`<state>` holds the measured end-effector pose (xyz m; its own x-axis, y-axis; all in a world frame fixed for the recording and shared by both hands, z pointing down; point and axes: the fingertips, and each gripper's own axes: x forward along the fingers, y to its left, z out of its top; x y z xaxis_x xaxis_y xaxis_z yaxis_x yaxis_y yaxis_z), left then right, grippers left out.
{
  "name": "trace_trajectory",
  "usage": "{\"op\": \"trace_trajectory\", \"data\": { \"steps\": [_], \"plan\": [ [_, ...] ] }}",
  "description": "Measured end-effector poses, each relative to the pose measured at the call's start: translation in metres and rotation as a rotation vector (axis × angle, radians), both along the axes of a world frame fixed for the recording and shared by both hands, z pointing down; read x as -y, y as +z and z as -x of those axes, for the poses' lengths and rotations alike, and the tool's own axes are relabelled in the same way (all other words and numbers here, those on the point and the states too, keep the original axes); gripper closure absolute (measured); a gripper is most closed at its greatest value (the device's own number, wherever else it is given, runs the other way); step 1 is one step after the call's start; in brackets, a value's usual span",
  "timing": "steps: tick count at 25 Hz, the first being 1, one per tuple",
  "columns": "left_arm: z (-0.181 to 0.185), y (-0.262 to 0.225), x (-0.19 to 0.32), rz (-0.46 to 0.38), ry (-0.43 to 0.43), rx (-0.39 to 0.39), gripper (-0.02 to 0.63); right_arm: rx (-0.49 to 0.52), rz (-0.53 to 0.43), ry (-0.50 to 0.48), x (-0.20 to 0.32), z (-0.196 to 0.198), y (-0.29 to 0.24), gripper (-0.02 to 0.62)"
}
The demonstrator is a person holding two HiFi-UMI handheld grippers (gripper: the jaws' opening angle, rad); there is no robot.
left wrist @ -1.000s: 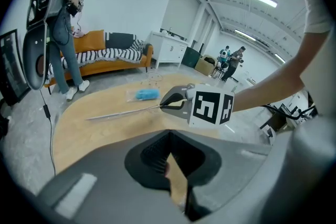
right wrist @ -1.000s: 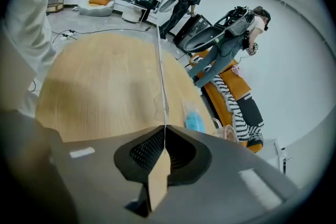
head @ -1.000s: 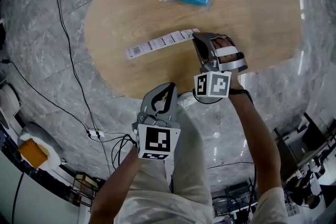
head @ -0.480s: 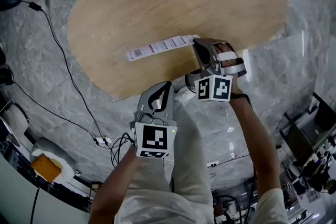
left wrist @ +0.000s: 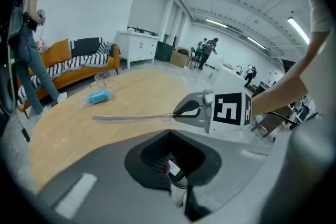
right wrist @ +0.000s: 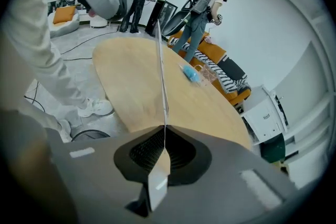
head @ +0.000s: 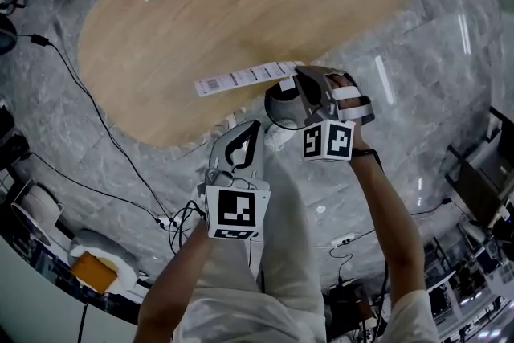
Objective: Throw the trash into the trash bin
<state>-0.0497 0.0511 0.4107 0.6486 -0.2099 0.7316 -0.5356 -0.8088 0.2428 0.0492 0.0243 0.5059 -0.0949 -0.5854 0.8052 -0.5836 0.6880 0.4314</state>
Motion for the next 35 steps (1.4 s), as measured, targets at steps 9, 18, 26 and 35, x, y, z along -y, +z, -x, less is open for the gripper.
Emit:
{"op": "trace_trajectory", "data": {
  "steps": [9, 18, 26, 35],
  "plan": [
    [-0.054, 0.012, -0.055, 0.002, 0.130, 0.021, 0.606, 0.070, 0.066, 0.200, -0.104, -0.052, 0.023, 0.561],
    [-0.081, 0.024, -0.106, 0.003, 0.209, 0.032, 0.606, 0.048, 0.193, 0.279, -0.201, -0.075, 0.081, 0.561],
    [-0.085, 0.042, -0.129, 0.023, 0.228, 0.038, 0.606, 0.021, 0.284, 0.299, -0.243, -0.082, 0.136, 0.561],
    [-0.069, 0.061, -0.139, 0.046, 0.220, 0.053, 0.606, 0.009, 0.371, 0.331, -0.261, -0.085, 0.183, 0.561]
  ]
}}
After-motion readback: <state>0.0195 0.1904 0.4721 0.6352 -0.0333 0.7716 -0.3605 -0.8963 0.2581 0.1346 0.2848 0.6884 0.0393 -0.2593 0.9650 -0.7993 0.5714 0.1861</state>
